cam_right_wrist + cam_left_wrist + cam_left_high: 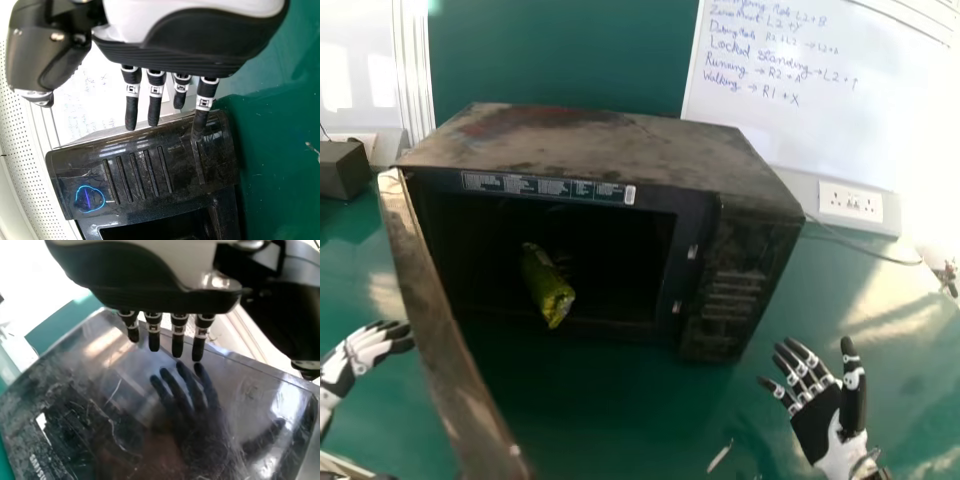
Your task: Put biscuit inside oven
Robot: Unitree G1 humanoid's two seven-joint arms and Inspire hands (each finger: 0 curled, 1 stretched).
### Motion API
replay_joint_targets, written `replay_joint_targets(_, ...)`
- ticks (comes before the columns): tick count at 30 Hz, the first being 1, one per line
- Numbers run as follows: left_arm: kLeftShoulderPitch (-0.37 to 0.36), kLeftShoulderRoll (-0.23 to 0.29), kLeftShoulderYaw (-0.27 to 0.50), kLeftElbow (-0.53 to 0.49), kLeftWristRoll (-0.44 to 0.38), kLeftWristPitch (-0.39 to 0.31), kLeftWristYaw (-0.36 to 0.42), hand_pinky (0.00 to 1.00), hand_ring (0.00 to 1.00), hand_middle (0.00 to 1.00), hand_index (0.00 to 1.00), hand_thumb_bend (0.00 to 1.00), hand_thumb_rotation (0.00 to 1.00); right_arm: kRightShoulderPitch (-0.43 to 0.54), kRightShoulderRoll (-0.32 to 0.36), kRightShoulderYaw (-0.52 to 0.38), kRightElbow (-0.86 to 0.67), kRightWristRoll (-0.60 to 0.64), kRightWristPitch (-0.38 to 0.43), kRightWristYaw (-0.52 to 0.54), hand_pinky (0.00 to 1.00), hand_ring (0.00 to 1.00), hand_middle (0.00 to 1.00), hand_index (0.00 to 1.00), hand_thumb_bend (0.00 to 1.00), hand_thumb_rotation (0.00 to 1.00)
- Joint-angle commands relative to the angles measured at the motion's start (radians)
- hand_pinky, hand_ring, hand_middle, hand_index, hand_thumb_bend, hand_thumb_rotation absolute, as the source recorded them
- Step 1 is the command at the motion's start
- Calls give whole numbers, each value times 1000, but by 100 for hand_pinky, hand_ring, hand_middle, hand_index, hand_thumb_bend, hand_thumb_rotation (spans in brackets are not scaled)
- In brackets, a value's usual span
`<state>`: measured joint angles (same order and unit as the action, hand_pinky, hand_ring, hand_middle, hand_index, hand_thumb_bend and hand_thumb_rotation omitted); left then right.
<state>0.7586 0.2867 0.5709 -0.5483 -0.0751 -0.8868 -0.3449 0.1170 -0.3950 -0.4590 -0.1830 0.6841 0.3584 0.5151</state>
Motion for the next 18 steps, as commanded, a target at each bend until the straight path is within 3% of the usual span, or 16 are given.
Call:
replay_joint_targets(1,-22,26,-18,11,15,15,-12,100,100,99,93,85,87,-9,4,4,1,4,-8,7,75,85,88,81,83,64)
replay_joint_targets(13,-141,100,-74,26,44,104,-37,100,100,99,94,86,87,-13,5,11,5,-7,-18,6,78,86,88,82,82,69)
replay_joint_targets(18,-168,140,-97,6,60,172,-62,100,100,98,93,87,87,-19,3,9,4,-6,-9,-7,79,88,91,85,82,70)
